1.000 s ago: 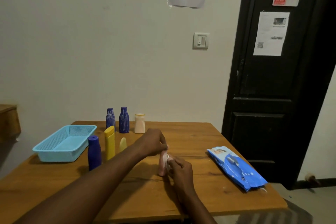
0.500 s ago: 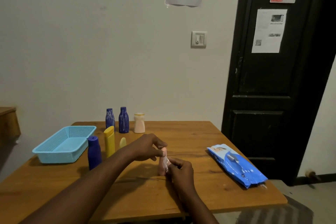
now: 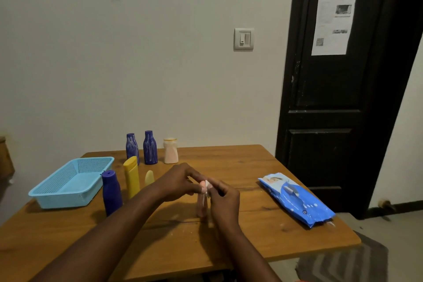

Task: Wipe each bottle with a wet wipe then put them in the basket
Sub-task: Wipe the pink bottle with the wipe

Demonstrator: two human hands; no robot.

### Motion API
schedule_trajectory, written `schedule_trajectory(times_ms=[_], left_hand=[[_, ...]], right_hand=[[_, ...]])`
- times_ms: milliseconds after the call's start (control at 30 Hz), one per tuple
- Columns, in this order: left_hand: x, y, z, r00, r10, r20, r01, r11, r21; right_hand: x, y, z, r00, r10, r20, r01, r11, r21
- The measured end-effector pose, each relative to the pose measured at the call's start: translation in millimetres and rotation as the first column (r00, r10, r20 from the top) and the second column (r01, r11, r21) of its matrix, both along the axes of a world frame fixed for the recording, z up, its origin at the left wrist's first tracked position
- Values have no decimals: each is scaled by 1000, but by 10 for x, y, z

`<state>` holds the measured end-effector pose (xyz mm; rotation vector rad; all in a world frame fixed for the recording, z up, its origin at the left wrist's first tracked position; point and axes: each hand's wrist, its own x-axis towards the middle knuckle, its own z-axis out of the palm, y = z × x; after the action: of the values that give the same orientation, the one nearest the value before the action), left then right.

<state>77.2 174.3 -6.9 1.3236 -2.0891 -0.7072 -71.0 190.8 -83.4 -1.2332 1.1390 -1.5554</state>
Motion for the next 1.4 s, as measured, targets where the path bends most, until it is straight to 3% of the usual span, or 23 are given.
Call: schedule_trajectory(times_ms=[133,333,500,700,900,1067,1167,1267,1400], left_hand=[[35,-26,-50,1000,3,-24,-4,999,-37],[63,-90,-121,998,64,-28,-65,997,-45],[68,-93,-82,999,23,-38,-24,1000,-17],[60,-79,-40,999,-17,-51,16,1000,-7],[69,-82,-47,998,39,-54,-40,999,-25],[62,-69,-36,998,33,-48,-35,999,-40],[71,-92,-36,998,44,-40,-45,998,-35],[68,-96,-32,997,47,-54,-49,998,-32],[78,-99,-48,997,52,-61,-53,999,-12]], right_hand=[[11,21,-90,997,-8,-80,1,995,-95],[-94,50,-320,942,103,-320,-95,995,40],[-63,59,-140,985,29,-170,-45,995,-89],[19,72,-104,986,-55,-156,32,988,-149],[-74,182,-336,962,38,-272,-33,999,22],[-9,256,-120,998,-29,-49,26,997,-66],[30,265,-142,998,-59,-13,58,993,-99],[-34,234,-209,993,-67,-99,56,992,-113],[-145,115,-308,949,43,-313,-34,999,33]])
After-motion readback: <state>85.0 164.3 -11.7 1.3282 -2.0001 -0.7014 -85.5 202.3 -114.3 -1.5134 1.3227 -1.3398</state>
